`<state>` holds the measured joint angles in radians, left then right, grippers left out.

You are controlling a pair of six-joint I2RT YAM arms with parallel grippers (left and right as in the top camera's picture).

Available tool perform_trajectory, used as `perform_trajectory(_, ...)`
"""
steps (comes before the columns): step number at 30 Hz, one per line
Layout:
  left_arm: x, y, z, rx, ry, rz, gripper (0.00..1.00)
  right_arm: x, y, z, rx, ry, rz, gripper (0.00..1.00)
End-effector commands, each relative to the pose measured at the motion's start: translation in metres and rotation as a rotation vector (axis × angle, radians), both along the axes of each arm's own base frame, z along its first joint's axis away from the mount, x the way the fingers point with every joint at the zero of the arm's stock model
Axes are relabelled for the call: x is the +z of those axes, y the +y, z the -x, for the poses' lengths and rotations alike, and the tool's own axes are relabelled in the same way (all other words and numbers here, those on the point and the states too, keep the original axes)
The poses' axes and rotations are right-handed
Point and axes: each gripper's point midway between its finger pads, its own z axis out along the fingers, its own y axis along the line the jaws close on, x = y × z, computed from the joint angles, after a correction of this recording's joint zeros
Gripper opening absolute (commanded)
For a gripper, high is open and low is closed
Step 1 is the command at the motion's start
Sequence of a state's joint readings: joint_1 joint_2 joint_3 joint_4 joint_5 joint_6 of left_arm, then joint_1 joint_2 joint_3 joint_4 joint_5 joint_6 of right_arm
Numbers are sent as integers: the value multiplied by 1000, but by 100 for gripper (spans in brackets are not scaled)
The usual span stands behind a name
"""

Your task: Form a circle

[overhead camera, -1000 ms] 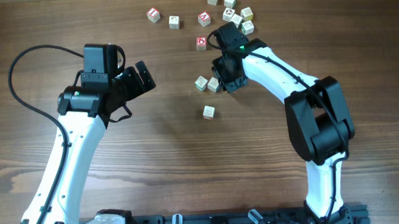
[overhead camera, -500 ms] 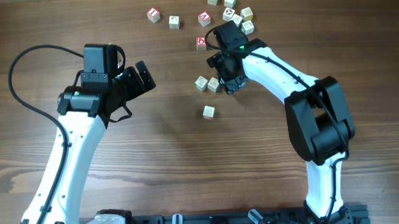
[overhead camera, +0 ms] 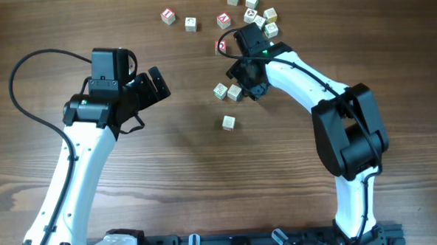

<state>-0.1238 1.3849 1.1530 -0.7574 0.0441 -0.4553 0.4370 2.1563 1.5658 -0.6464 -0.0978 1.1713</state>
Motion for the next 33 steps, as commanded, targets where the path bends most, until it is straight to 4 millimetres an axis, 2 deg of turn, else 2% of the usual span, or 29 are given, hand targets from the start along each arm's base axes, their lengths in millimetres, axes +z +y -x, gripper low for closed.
perform_trajectory(1,1,0,-2,9,0,12,100,-4,4,1,26,7,-2,64)
perform_trajectory(9,1,0,-2,9,0,12,100,-13,3,10,33,27,13,60)
perform_trajectory(20,1,0,-2,9,0,12,100,-12,7,8,42,14,7,52)
perform_trajectory(29,1,0,-2,9,0,12,100,-12,11,11,81,10,16,52)
perform_trajectory(33,1,0,-2,9,0,12,100,-13,6,12,74,13,41,50)
